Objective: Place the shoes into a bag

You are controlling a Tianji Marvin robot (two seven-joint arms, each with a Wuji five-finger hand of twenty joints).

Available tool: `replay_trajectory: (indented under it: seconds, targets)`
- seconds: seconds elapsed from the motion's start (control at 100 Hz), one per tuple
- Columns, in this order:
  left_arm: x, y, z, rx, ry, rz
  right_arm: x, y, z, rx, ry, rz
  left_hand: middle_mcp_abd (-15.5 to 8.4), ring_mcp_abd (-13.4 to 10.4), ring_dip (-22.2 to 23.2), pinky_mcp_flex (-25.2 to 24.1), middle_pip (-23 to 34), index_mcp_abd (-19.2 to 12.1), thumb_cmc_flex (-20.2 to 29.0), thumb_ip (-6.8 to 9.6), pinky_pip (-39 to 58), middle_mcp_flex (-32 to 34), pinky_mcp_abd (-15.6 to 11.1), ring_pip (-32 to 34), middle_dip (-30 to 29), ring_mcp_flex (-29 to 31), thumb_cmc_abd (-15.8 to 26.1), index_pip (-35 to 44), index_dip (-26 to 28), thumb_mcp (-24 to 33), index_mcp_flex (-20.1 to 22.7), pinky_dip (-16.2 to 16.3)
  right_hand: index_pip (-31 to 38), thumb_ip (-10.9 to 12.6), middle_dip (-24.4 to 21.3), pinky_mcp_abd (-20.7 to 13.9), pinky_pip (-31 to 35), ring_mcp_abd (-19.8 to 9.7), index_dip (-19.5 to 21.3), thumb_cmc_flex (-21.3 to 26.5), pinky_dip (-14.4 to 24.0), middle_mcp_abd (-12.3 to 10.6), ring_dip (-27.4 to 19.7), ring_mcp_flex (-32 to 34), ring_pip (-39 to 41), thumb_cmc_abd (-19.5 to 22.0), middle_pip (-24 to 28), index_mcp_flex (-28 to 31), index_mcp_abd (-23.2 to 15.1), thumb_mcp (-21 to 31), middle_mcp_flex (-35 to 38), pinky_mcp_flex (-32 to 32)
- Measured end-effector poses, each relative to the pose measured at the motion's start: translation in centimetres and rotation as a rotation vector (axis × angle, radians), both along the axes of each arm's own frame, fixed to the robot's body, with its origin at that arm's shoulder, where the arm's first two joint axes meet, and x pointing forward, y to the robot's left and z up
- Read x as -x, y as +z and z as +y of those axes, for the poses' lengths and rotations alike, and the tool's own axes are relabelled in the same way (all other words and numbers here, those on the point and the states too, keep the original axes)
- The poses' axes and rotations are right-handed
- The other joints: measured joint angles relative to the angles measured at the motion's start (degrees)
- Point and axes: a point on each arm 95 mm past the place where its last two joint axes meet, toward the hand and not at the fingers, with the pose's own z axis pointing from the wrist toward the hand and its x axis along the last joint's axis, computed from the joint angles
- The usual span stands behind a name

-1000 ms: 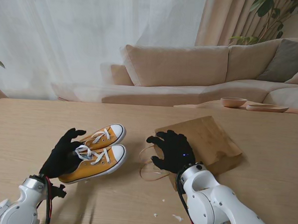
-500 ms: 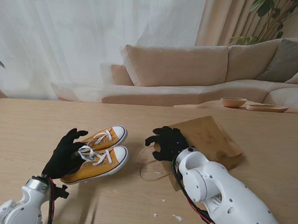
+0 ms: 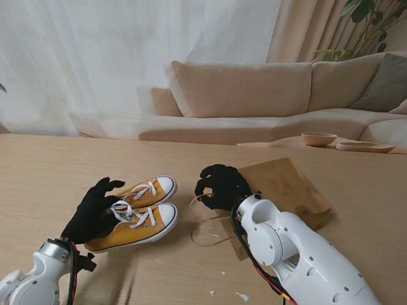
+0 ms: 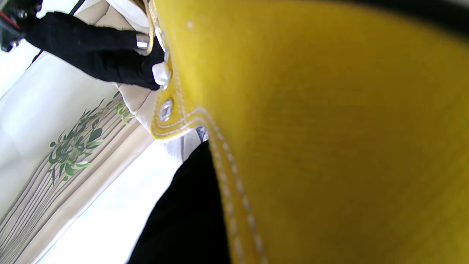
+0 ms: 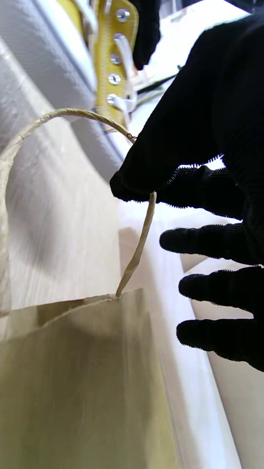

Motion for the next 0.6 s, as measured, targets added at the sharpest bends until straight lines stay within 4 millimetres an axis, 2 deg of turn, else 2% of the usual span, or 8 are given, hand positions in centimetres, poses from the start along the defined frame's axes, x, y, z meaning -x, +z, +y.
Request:
replay_trajectory:
  seconds: [0.09, 0.23, 0.42, 0.6]
  targets:
    - [0.1, -0.2, -0.5, -0.008, -0.017, 0.022, -0.1, 0.5, 0.3, -0.007, -0.005, -0.017, 0.0, 0.0, 0.0, 0.0, 0.0, 0.0, 0.0, 0.00, 0.0, 0.0, 0.0, 0.0, 0.0, 0.0, 0.0, 0.0, 0.0, 0.0, 0.0, 0.0, 2.1, 0.0, 0.4, 0.6, 0.0, 0.0, 1.4, 1.4, -0.6, 0.2, 0.7, 0.0, 1.5, 2.0, 0.6, 0.0, 5.6, -1.5, 0.7, 0.2]
    - [0.1, -0.5, -1.3, -0.012, -0.037, 0.042, -0.3, 1.4, 0.6, -0.019, -0.006, -0.038, 0.0, 0.0, 0.0, 0.0, 0.0, 0.0, 0.0, 0.00, 0.0, 0.0, 0.0, 0.0, 0.0, 0.0, 0.0, 0.0, 0.0, 0.0, 0.0, 0.0, 6.6, 0.0, 1.1, 0.6, 0.0, 0.0, 7.7, 3.5, -1.2, 0.7, 1.4, 0.0, 2.9, 6.2, 1.9, -1.6, 12.5, -4.7, 0.7, 0.8]
    - [0.0, -0.7, -2.4, -0.017, -0.054, 0.066, -0.3, 2.1, 0.9, -0.082, -0.012, -0.024, 0.0, 0.0, 0.6, 0.1, 0.0, 0.0, 0.0, -0.01, 0.0, 0.0, 0.0, 0.0, 0.0, 0.0, 0.0, 0.0, 0.0, 0.0, 0.0, 0.0, 12.2, 0.0, 1.4, 0.6, 0.5, 0.0, 11.7, 4.2, -1.3, 0.7, 1.7, 0.0, 3.7, 9.7, 2.8, -2.2, 15.1, -8.3, 0.7, 0.8]
    - [-0.3, -0.9, -3.5, -0.014, -0.069, 0.087, 0.0, 2.5, 1.0, -0.098, -0.017, -0.041, 0.0, 0.0, 0.6, 0.1, 0.0, 0.1, 0.0, -0.01, 0.0, 0.0, 0.0, 0.0, 0.0, 0.0, 0.0, 0.0, 0.0, 0.0, 0.0, 0.0, 13.3, 0.0, 1.5, 0.6, 0.7, 0.0, 11.9, 4.3, -1.3, 0.7, 2.2, 0.0, 4.1, 10.3, 3.2, -2.3, 15.3, -8.9, 0.7, 0.9]
